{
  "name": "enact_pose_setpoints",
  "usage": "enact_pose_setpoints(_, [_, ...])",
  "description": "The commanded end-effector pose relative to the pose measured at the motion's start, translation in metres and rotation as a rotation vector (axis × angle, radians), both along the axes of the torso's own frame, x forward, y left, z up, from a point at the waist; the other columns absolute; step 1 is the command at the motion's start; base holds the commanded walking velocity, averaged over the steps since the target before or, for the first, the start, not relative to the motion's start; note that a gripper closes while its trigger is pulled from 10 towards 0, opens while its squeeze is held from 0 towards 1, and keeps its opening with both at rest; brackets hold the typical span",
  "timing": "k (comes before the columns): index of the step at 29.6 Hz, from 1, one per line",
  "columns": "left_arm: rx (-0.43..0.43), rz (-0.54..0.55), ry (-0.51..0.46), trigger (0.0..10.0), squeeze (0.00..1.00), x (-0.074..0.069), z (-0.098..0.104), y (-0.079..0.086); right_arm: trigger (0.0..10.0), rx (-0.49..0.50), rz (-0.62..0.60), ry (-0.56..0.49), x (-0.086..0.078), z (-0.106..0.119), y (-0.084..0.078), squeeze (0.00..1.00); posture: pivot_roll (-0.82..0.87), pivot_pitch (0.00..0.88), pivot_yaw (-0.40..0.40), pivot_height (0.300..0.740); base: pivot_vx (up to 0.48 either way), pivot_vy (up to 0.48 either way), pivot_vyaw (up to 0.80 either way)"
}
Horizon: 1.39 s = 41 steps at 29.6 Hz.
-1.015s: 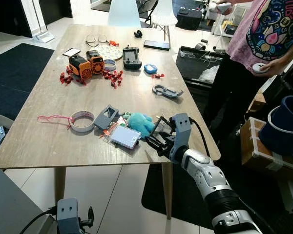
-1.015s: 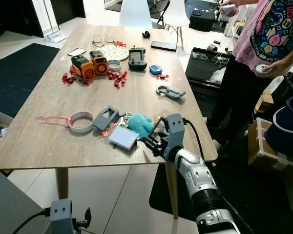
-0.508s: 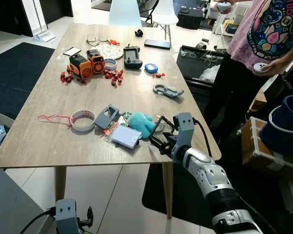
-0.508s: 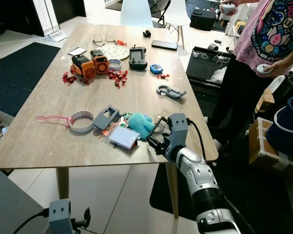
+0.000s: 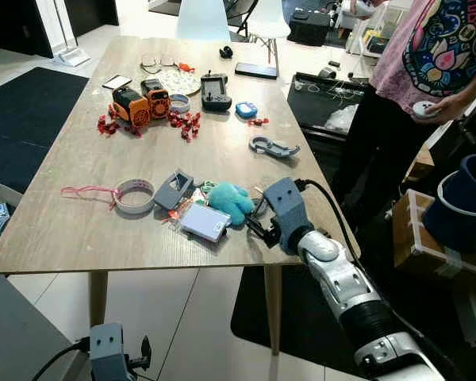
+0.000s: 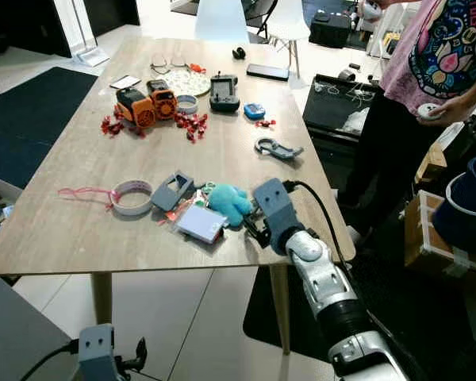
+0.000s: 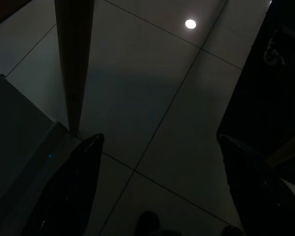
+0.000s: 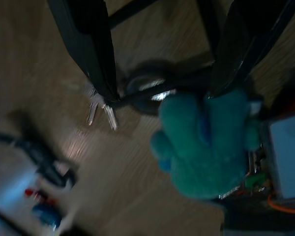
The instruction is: Hang keys on a hook
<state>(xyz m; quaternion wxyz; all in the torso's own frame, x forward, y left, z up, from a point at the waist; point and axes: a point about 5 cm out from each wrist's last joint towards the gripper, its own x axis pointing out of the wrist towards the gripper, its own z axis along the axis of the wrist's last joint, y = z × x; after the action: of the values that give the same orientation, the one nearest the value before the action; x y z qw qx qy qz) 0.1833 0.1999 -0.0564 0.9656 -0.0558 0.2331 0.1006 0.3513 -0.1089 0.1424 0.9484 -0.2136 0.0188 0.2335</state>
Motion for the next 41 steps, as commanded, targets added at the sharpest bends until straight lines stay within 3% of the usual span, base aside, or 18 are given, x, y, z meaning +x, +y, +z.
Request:
enact_pose_setpoints(1, [-0.015,0.006,0.029,10.0,0.0,-0.006,-0.005,-0.002,10.0,-0.063,0.003,-0.016,0.0,-0.006,-0.002,0.0,0.05,0.095,-0.074,0.74,0.0,0.0,0.0])
enact_pose_setpoints(8, [-0.015,0.003,0.03,10.0,0.0,-0.006,-0.005,-0.002,10.0,-0.176,0.03,-0.103,0.0,-0.007,0.001,0.0,0.05,0.091,-0.074,0.74,0.0,0.0,0.0])
enact_pose_setpoints(16, [-0.013,0.005,0.031,10.0,0.0,-0.006,-0.005,-0.001,10.0,-0.237,0.056,-0.17,-0.002,-0.012,0.008,0.0,0.05,0.097,-0.076,0.74,0.0,0.0,0.0])
enact_pose_setpoints(28, [-0.012,0.006,0.034,10.0,0.0,-0.008,-0.005,-0.001,10.0,-0.25,0.047,-0.21,-0.003,-0.017,0.011,0.0,0.05,0.104,-0.075,0.74,0.0,0.0,0.0])
enact_pose_setpoints(41, [-0.006,-0.001,0.035,10.0,0.0,-0.008,-0.005,-0.001,10.0,-0.216,0.111,-0.205,-0.012,-0.031,0.026,0.0,0.06,0.105,-0.075,0.74,0.0,0.0,0.0])
